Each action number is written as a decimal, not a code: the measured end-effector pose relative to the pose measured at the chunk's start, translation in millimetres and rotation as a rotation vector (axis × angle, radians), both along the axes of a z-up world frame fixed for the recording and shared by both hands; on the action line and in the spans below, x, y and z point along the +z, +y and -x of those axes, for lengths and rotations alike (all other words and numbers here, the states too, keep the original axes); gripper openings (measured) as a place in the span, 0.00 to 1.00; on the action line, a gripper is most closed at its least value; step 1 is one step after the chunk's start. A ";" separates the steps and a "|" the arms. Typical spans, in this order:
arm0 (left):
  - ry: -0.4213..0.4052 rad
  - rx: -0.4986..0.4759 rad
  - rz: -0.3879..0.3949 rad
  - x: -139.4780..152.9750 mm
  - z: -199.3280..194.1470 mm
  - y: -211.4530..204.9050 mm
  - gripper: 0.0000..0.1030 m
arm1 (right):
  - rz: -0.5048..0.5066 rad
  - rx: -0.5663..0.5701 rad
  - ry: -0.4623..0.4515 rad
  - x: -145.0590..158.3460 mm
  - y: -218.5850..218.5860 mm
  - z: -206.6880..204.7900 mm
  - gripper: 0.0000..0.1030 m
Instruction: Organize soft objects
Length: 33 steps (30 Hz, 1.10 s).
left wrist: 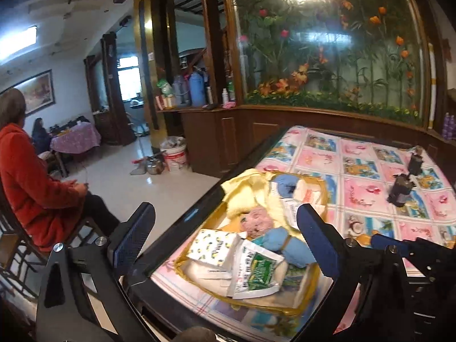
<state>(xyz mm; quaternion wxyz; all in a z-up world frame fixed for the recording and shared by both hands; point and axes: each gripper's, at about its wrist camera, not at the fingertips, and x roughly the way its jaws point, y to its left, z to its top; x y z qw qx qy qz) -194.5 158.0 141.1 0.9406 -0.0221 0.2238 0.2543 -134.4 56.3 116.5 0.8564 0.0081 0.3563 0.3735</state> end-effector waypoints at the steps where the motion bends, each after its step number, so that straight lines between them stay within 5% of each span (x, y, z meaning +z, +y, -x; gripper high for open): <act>1: -0.003 -0.035 0.029 -1.5 -0.9 0.3 0.98 | -0.002 -0.002 0.003 -0.4 -0.8 -0.3 0.66; 8: -0.007 -0.066 0.118 -7.2 -10.9 6.1 0.98 | 0.014 -0.003 0.012 -5.9 -3.6 0.9 0.66; 13: 0.050 -0.007 0.060 -9.9 -16.2 6.9 0.98 | 0.028 0.009 0.010 -7.8 0.7 2.9 0.66; 33: 0.136 0.136 0.085 -35.6 -23.3 36.3 0.98 | 0.084 0.069 0.007 -15.6 26.0 13.6 0.66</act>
